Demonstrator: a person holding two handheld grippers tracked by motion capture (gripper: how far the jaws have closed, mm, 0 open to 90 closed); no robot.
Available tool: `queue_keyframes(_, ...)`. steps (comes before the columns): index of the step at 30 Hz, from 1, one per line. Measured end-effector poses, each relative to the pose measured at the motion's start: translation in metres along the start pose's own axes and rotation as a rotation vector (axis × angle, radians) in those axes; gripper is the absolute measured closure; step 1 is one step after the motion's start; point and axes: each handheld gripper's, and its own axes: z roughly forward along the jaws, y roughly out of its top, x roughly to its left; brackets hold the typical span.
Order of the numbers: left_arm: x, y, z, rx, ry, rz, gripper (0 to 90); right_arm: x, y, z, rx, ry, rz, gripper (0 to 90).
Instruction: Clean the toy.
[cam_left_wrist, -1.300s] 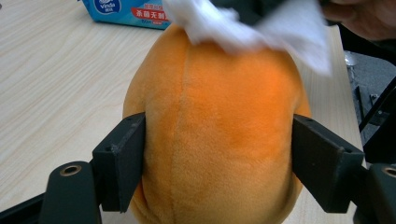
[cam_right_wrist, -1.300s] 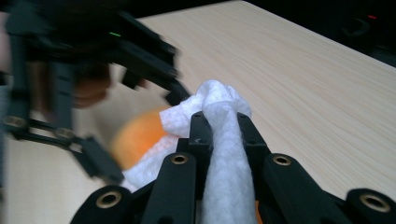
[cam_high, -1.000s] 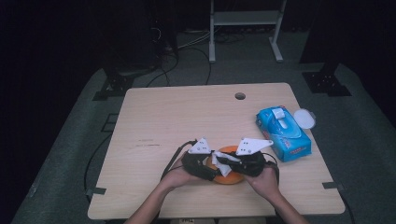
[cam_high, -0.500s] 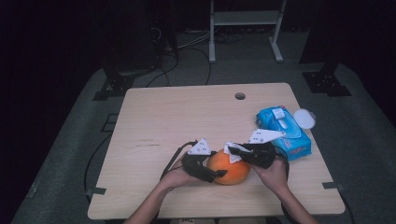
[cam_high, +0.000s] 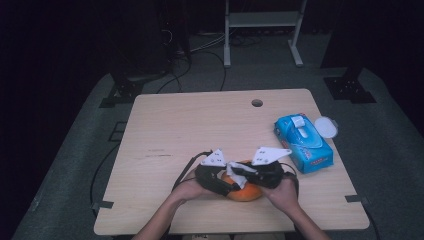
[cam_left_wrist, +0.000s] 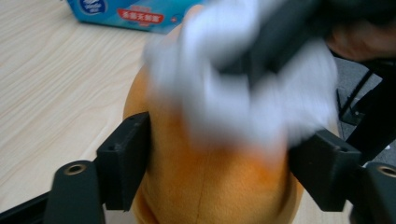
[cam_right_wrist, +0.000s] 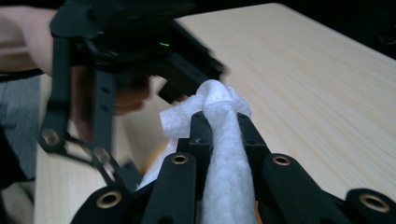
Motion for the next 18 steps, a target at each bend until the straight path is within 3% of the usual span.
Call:
queue_keyframes(4,0.0,-0.002,-0.003,0.002,0.006,0.003,30.4,0.009,0.004,0.009,0.044,-0.053,-0.049,79.7)
queue_keyframes(6,0.002,-0.004,-0.004,-0.003,0.001,-0.003,30.6,-0.003,0.001,0.001,0.033,-0.09,-0.006,79.8)
queue_keyframes(7,0.004,-0.005,-0.004,-0.009,-0.004,-0.008,30.6,-0.017,-0.007,-0.01,0.015,-0.113,0.056,79.8)
queue_keyframes(13,0.008,-0.007,-0.004,-0.018,-0.014,-0.026,29.9,-0.051,-0.042,-0.045,-0.016,-0.134,0.225,79.7)
queue_keyframes(15,0.008,-0.007,-0.004,-0.017,-0.015,-0.022,29.5,-0.052,-0.049,-0.05,-0.029,-0.117,0.252,79.7)
queue_keyframes(18,0.007,-0.006,-0.003,-0.016,-0.012,-0.02,29.3,-0.051,-0.051,-0.052,-0.03,-0.117,0.253,79.8)
